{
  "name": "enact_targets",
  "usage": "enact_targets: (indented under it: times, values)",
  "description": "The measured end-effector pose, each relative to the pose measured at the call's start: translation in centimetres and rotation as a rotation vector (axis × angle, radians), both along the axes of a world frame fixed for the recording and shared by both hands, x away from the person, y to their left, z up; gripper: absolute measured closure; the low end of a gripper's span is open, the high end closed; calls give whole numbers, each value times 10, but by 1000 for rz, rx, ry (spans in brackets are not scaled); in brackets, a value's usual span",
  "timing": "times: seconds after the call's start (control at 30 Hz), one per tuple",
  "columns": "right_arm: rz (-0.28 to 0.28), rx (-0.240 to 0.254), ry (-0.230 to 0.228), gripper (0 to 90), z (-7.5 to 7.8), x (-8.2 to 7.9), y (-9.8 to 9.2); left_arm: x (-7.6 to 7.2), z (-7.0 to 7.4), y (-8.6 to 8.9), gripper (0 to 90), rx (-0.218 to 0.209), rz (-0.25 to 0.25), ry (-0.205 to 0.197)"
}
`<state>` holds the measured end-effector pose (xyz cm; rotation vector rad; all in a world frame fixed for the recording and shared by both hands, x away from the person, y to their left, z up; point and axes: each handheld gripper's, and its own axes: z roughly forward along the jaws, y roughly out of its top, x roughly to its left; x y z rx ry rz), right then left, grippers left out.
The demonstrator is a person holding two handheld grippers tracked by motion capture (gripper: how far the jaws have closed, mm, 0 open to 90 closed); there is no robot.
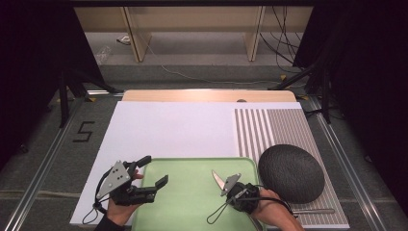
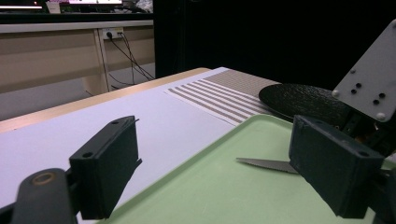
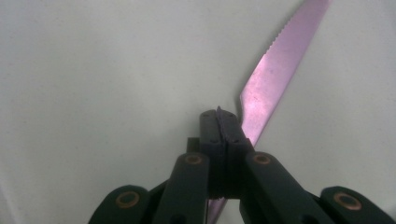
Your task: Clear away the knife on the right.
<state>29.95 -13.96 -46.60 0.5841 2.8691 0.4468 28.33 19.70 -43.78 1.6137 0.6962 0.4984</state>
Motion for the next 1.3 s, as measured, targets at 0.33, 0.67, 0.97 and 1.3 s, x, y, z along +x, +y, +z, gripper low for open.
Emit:
enact_targets:
  times: [0.33,0.67,0.97,1.3]
  values:
    - [-47,-22,-6,900,2,7,-11,0,0,0,156,0,0,0]
    - [-79,-46,-4,900,2,12,-21,0,0,1,155,-2,2,-1]
    - [-105,-58,17,900,4,14,-29,1,0,2,156,-17,7,6]
    - [-127,-62,25,900,4,13,-38,1,0,2,155,-15,6,5]
